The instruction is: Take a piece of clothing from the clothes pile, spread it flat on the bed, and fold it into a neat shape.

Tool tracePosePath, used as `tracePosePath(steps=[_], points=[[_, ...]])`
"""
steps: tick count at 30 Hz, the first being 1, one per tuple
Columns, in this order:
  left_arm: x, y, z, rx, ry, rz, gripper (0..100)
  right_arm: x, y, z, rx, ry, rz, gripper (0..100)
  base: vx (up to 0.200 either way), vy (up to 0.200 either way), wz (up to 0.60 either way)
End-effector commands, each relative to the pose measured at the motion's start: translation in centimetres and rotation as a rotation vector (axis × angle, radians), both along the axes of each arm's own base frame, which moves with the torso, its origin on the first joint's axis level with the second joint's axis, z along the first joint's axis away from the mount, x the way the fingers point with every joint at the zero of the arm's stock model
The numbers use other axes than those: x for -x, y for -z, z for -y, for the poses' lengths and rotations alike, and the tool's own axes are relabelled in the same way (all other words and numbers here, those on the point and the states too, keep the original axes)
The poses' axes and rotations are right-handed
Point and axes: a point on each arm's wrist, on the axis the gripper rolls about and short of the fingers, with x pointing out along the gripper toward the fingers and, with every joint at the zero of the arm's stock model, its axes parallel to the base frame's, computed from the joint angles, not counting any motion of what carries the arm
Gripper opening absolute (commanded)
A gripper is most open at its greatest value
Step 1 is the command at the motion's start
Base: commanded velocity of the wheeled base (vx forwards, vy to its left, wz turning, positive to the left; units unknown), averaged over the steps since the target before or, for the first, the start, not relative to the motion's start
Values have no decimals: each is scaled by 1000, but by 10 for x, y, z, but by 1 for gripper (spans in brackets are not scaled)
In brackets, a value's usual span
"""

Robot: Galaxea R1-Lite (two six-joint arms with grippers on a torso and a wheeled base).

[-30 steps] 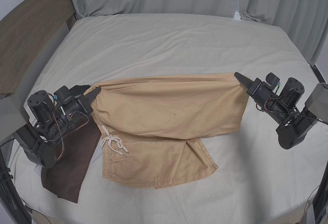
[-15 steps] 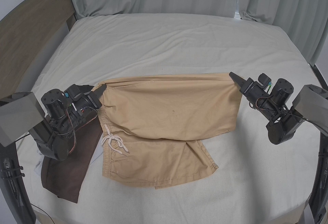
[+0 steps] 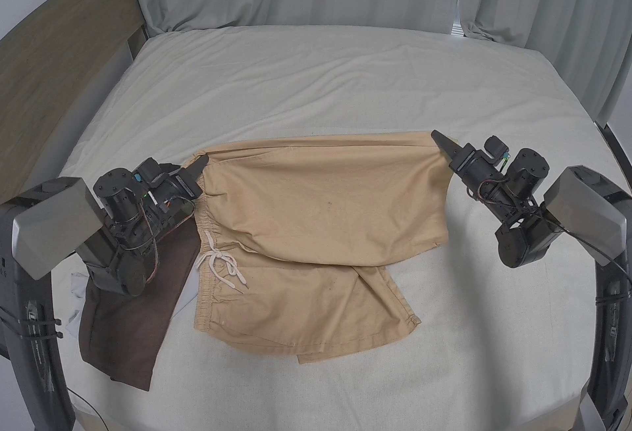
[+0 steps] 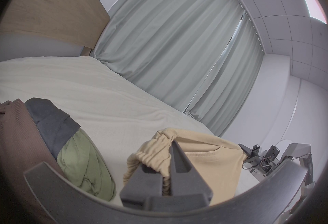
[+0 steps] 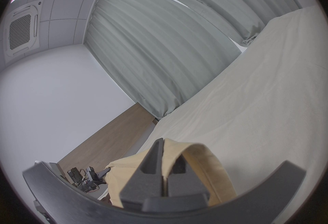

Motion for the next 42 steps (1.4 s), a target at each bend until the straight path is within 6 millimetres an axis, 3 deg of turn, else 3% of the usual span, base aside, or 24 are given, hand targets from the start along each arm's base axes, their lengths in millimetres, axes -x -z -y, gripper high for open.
tracePosePath(steps=[1, 11, 24, 25, 27, 28, 34, 40, 42], points=[[-13, 13, 0, 4, -8, -3, 0, -13, 17, -1, 1, 1, -17, 0, 0, 0, 0], [-30, 21, 0, 37, -9, 11, 0, -35, 30, -3, 3, 1, -23, 0, 0, 0, 0], [-41, 26, -3, 56, -11, 13, 0, -44, 29, -4, 1, 3, -2, 0, 0, 0, 0], [-42, 28, -3, 55, -10, 7, 100, -45, 29, -4, 2, 3, -5, 0, 0, 0, 0], [-44, 27, -2, 56, -6, 3, 100, -47, 29, -4, 2, 4, -12, 0, 0, 0, 0], [-44, 28, -2, 57, -5, 0, 100, -47, 27, -4, 1, 6, -9, 100, 0, 0, 0], [-44, 29, 4, 61, 3, -31, 100, -52, 35, -1, 5, 18, -12, 100, 0, 0, 0], [-40, 30, 6, 60, 6, -48, 100, -45, 27, 0, 5, 20, -10, 100, 0, 0, 0], [-33, 22, 6, 58, 6, -49, 100, -36, 19, 0, 7, 17, -21, 100, 0, 0, 0]])
